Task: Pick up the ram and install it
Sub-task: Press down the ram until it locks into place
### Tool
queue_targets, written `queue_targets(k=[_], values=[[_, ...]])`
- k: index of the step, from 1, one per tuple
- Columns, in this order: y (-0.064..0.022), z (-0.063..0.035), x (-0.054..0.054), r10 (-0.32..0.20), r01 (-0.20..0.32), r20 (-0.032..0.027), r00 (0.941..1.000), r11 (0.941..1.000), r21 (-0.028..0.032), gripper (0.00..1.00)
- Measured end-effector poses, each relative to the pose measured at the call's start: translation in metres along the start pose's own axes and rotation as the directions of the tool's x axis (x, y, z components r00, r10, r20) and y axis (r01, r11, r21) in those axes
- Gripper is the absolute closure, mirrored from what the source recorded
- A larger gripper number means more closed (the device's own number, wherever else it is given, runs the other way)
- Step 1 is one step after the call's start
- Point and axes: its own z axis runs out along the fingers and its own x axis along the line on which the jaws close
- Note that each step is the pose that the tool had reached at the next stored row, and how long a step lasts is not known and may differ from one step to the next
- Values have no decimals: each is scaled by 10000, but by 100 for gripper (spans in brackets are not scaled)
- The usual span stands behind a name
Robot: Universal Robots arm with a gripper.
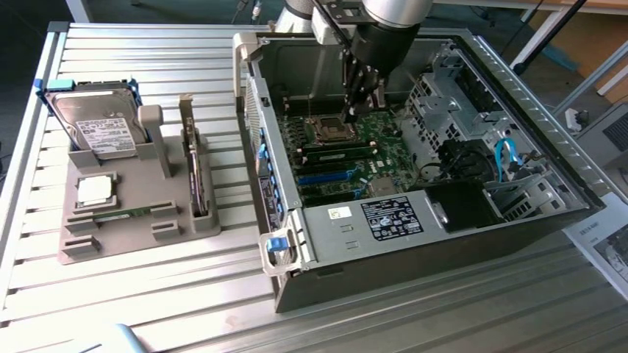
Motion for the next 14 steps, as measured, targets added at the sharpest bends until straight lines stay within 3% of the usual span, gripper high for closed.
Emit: queue_targets(k=[8,14], values=[[0,-107,-6,0,0,0,10000,10000,0,90],[0,-114,-7,0,0,0,10000,10000,0,90]])
